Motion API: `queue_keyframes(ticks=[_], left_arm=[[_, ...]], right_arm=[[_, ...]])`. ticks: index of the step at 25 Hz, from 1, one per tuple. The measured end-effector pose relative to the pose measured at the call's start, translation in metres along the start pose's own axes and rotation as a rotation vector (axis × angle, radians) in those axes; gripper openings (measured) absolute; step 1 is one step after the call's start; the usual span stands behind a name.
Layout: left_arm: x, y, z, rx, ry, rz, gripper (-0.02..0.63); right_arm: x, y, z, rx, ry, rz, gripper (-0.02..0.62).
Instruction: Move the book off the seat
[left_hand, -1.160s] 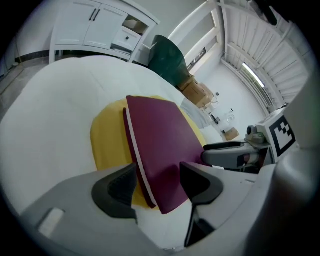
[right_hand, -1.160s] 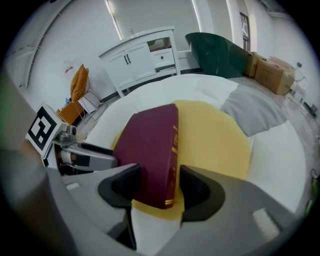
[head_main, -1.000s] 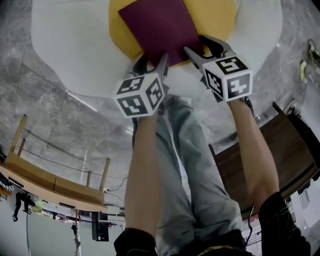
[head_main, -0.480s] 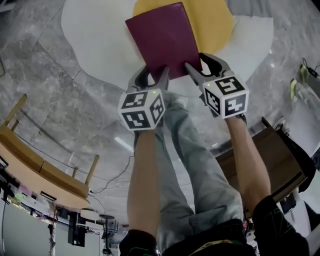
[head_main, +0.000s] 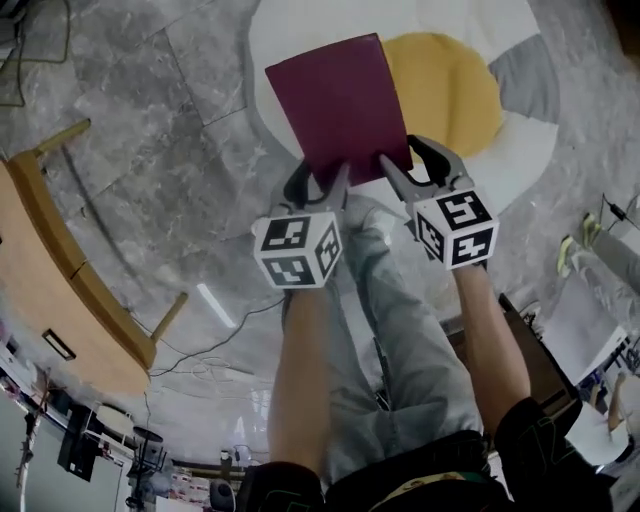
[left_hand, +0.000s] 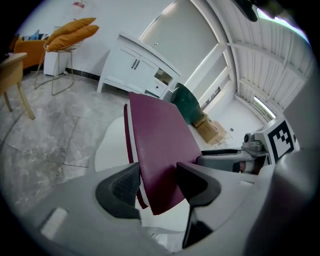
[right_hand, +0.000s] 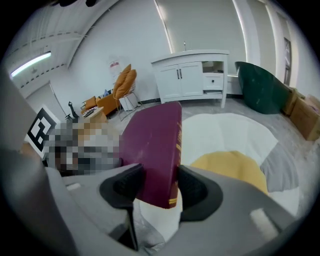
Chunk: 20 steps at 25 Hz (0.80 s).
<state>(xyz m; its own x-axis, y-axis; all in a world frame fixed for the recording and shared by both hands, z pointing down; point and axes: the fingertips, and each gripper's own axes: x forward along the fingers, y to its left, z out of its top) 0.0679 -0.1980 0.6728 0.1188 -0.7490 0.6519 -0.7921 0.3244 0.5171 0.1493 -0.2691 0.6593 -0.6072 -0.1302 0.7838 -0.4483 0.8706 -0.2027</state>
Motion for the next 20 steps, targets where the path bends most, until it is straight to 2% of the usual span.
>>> queue_keyframes(ticks=[6, 11, 15, 20], left_arm=[[-0.078, 0.078, 0.047, -0.057, -0.116, 0.102, 0.222], [-0.155, 0.15, 0.071, -0.11, -0.204, 0.177, 0.222], [-0.212, 0.209, 0.08, -0.19, -0.291, 0.271, 0.222], [-0.296, 0.27, 0.074, -0.295, -0.376, 0.369, 0.222]], right_arm=[[0.034, 0.096, 0.071, -0.128, -0.024, 0.1, 0.218], [0.061, 0.193, 0.116, -0.224, -0.035, 0.175, 0.218], [0.089, 0.271, 0.148, -0.337, -0.023, 0.271, 0.218], [0.108, 0.375, 0.169, -0.456, 0.005, 0.369, 0.218]])
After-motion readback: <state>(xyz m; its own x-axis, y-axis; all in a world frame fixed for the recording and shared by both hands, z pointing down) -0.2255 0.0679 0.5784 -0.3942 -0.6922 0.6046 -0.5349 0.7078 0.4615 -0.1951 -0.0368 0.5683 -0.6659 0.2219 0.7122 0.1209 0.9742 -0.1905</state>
